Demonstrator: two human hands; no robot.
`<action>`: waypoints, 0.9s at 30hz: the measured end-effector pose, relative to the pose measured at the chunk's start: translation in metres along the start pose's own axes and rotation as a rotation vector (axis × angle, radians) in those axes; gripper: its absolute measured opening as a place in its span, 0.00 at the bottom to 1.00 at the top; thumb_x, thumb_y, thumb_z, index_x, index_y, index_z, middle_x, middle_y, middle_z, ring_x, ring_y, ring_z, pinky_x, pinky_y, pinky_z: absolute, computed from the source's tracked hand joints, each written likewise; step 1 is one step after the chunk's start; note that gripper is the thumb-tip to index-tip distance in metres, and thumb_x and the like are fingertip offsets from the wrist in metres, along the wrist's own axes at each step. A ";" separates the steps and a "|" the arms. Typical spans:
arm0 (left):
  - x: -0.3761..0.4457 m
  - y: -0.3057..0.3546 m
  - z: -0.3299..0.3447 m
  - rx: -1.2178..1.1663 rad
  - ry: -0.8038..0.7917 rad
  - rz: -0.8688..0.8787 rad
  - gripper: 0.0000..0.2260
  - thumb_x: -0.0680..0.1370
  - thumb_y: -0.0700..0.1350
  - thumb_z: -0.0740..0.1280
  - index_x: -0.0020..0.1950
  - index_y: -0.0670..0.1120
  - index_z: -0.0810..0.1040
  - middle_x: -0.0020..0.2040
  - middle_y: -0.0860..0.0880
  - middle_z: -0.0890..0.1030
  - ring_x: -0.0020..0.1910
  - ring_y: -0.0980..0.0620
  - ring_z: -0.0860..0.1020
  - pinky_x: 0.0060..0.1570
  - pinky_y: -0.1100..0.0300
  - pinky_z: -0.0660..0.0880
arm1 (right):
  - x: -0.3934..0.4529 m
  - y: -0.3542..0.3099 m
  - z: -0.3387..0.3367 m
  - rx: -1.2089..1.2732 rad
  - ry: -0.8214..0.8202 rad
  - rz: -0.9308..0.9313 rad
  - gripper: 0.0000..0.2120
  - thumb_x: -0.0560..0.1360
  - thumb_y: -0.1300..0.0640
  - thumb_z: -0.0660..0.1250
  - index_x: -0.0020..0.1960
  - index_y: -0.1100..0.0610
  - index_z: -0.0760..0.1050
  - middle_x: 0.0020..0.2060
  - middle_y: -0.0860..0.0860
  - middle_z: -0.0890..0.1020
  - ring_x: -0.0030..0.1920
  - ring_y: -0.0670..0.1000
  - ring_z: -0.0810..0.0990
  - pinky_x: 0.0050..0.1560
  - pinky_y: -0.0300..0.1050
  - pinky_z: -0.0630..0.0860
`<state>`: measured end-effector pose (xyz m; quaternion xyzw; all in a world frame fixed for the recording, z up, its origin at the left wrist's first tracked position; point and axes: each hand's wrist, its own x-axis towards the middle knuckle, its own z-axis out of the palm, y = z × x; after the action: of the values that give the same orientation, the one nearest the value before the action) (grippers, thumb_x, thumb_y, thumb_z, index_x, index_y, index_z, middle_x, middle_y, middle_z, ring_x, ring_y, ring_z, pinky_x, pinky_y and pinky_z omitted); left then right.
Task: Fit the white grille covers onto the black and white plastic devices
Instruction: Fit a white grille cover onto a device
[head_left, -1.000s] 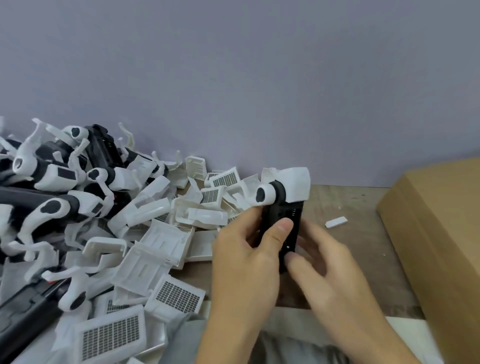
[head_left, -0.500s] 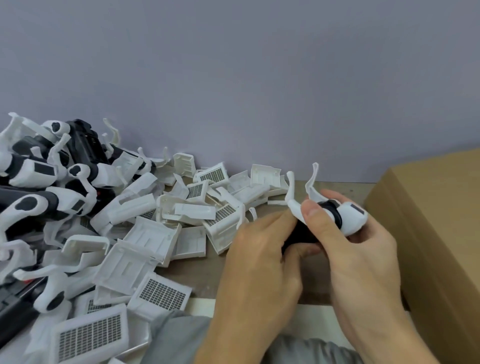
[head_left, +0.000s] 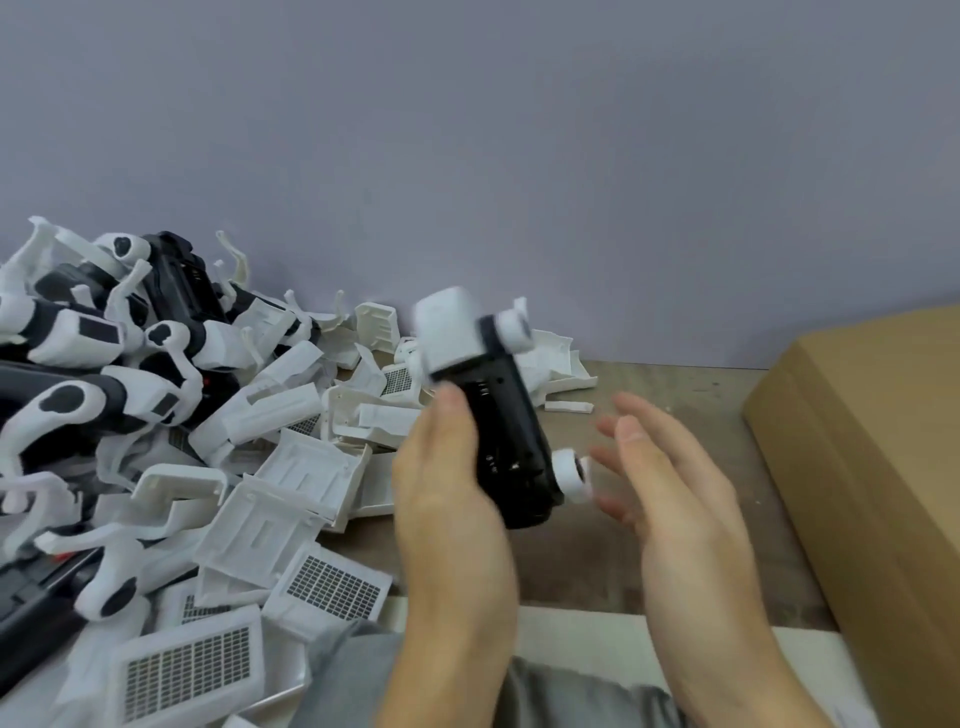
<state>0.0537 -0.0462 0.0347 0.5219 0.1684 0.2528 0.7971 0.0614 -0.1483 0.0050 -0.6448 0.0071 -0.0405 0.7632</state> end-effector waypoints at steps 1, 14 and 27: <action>0.002 0.004 -0.001 -0.170 -0.017 -0.149 0.18 0.74 0.61 0.66 0.46 0.48 0.84 0.35 0.55 0.83 0.37 0.55 0.80 0.42 0.60 0.78 | 0.001 0.001 -0.001 -0.051 0.002 0.041 0.07 0.75 0.45 0.70 0.53 0.40 0.81 0.45 0.39 0.85 0.51 0.41 0.82 0.57 0.49 0.75; 0.002 0.011 -0.009 -0.294 -0.188 -0.309 0.19 0.72 0.59 0.66 0.44 0.43 0.83 0.33 0.46 0.82 0.28 0.50 0.80 0.28 0.61 0.77 | -0.001 -0.011 0.006 0.313 -0.340 0.451 0.27 0.62 0.42 0.71 0.49 0.63 0.83 0.38 0.63 0.82 0.33 0.58 0.80 0.34 0.47 0.73; 0.006 -0.006 -0.010 0.000 -0.202 -0.292 0.16 0.77 0.56 0.63 0.55 0.47 0.83 0.52 0.35 0.82 0.43 0.41 0.79 0.43 0.48 0.76 | -0.004 0.004 0.007 0.010 -0.480 0.138 0.18 0.63 0.40 0.68 0.52 0.40 0.81 0.41 0.49 0.85 0.39 0.47 0.83 0.38 0.40 0.77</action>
<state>0.0544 -0.0371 0.0250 0.5145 0.1611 0.0808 0.8383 0.0584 -0.1402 0.0026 -0.6302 -0.1305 0.1663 0.7471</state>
